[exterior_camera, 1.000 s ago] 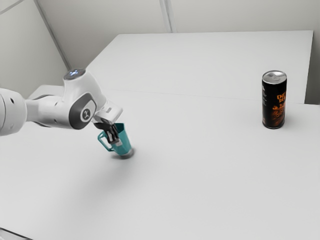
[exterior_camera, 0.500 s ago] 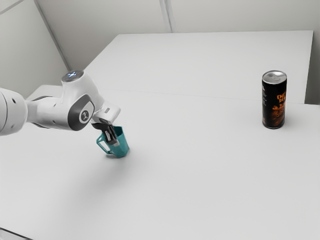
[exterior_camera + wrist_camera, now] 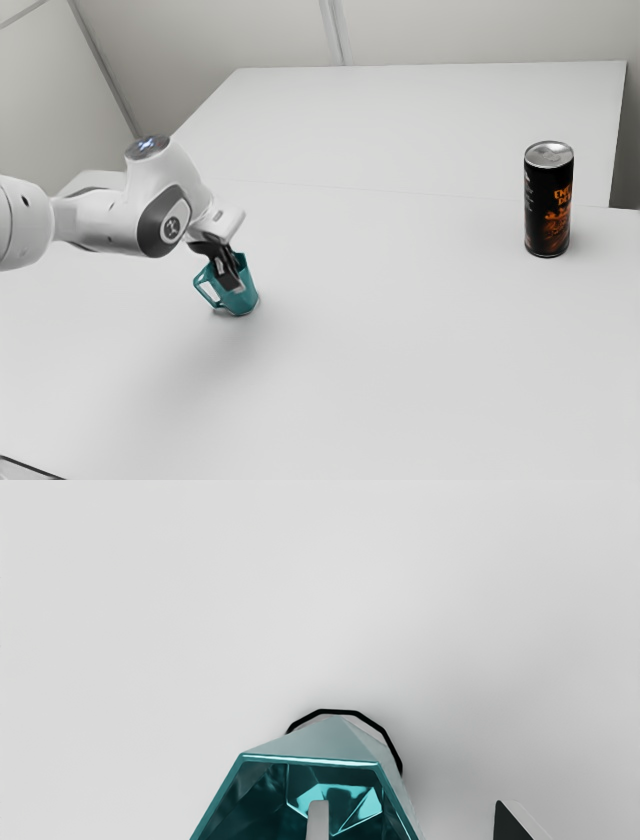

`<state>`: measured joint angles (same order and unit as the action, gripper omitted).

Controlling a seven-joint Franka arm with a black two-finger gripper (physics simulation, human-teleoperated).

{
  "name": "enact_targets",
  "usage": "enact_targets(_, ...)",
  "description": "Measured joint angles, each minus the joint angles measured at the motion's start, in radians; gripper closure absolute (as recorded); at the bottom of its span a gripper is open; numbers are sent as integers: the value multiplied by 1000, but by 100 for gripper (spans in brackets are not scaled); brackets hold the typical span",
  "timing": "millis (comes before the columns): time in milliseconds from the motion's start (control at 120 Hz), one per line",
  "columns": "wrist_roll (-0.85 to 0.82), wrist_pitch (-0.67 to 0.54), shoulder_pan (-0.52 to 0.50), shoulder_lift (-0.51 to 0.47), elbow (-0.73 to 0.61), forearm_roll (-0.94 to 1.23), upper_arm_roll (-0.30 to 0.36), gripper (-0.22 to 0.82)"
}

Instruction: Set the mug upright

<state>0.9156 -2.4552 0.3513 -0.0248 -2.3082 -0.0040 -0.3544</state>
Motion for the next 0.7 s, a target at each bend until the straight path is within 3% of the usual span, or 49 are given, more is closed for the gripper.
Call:
enact_targets(167,-4,40,19,-17,65,-13,1,22)
enact_targets(300,-9,131,14,1,221,-51,0,12)
enact_targets(408,-38,280,-27,117,490,-78,9,7)
enact_targets(517,-93,448,-128,254,734,-97,95,4)
enact_targets(592,-145,555,-165,295,825,-107,135,3)
enact_targets(700,-232,688,-180,302,858,-117,140,2)
